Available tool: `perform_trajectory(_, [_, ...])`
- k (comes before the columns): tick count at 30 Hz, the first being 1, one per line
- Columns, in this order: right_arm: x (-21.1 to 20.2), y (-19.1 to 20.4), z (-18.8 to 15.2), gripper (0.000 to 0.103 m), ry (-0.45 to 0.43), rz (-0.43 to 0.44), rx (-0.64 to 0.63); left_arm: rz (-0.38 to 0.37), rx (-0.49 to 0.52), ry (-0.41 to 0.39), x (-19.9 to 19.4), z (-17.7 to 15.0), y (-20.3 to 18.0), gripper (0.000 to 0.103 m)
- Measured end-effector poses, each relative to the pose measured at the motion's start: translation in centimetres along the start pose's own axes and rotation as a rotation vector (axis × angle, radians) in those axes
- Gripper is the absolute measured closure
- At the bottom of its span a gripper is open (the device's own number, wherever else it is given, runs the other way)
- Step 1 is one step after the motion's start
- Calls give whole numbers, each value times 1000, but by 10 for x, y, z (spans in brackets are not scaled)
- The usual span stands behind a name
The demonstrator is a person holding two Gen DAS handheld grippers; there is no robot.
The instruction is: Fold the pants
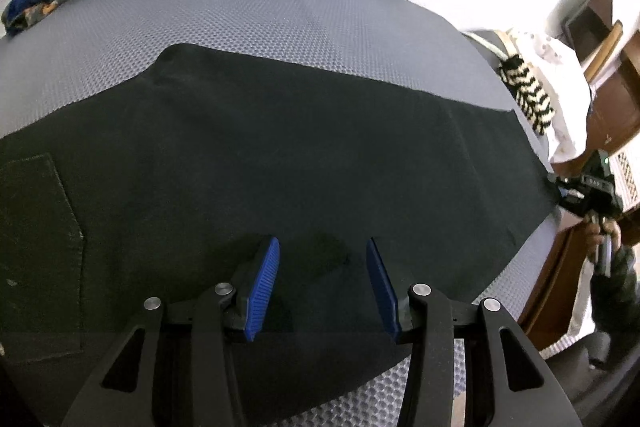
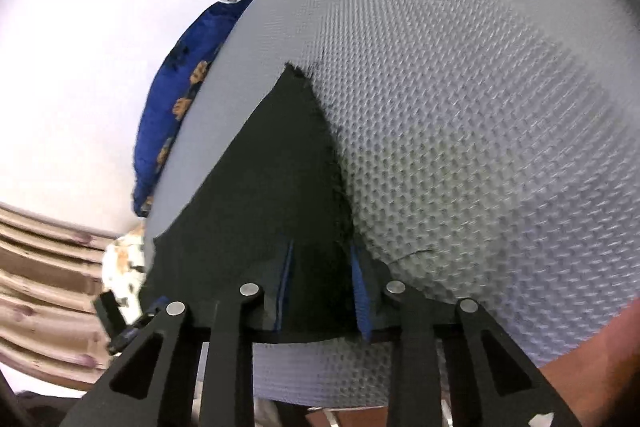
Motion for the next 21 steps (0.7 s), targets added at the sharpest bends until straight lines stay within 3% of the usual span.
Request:
perform_trajectory(5, [10,7,-9,89,-13,-3,16,-5,-5,-34,1,-1,1,56])
perform_trajectory(9, [11,28,-12,91,-47,-47,6,-15,-13,-43,0,-1,1,56])
perform_trajectory(15, [26,93,-21,91,-41,-44,-93,-32,-53,-75,-18,2,11,56])
perform_trajectory(21, [74,179,-29,92,40,21,-225,-5,-88,-149,-54,7,33,56])
Point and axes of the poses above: each gripper's, at about its wrist camera, not at the fingertips, and x roughly the way its jaws point, y to its left, z to its top, the point moved 4 cm from there along x, roughly the way its jaws point, and after that the axes turned 2 degrees about x, right-handed, at the moved point
